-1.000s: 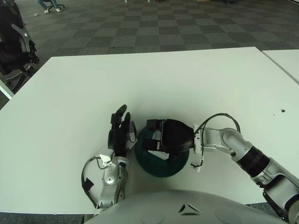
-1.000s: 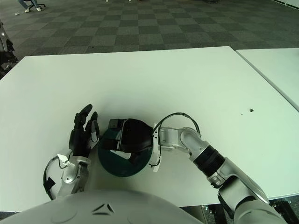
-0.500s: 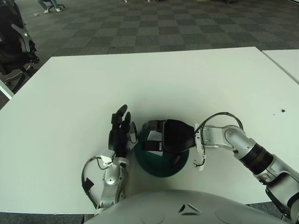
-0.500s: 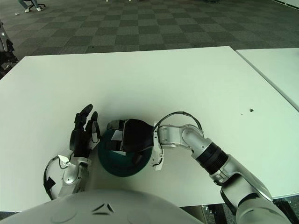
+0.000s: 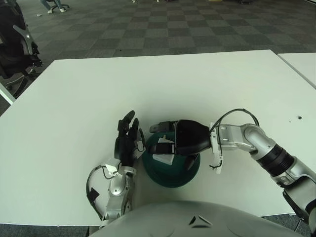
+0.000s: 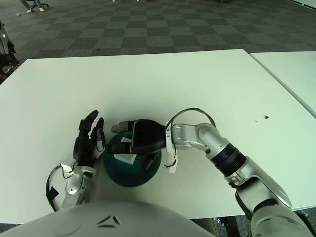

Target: Put the charger into the plate.

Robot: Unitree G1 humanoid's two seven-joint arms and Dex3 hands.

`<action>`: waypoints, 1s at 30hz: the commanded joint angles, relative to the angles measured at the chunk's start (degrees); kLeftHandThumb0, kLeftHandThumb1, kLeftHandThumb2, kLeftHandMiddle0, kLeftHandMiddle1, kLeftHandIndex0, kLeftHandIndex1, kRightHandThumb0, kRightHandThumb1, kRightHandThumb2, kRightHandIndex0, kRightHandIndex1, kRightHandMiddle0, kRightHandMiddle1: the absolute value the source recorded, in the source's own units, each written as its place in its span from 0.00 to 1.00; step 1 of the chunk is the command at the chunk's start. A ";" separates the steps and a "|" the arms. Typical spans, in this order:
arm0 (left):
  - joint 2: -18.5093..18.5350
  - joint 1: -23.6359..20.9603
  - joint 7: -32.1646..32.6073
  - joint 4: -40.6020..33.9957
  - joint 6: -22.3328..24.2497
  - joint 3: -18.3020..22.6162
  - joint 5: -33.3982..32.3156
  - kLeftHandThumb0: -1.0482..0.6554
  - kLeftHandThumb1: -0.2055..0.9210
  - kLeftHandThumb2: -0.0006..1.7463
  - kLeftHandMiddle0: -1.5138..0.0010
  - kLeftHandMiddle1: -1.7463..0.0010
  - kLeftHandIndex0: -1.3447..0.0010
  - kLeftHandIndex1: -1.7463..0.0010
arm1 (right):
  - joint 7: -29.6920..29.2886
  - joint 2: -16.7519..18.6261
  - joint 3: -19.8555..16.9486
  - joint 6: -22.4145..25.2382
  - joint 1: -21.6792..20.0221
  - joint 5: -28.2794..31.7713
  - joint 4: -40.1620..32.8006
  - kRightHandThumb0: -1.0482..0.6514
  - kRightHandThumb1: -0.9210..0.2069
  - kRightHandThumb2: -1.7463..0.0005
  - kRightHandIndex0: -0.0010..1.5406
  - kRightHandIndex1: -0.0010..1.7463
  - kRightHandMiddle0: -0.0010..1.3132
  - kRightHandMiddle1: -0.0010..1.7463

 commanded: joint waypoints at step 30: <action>-0.48 3.91 -0.97 -2.57 3.50 1.29 0.06 0.17 1.00 0.52 0.79 0.99 1.00 0.55 | 2.46 20.87 -22.18 42.52 24.94 68.13 -3.38 0.28 0.00 0.69 0.43 0.08 0.14 0.56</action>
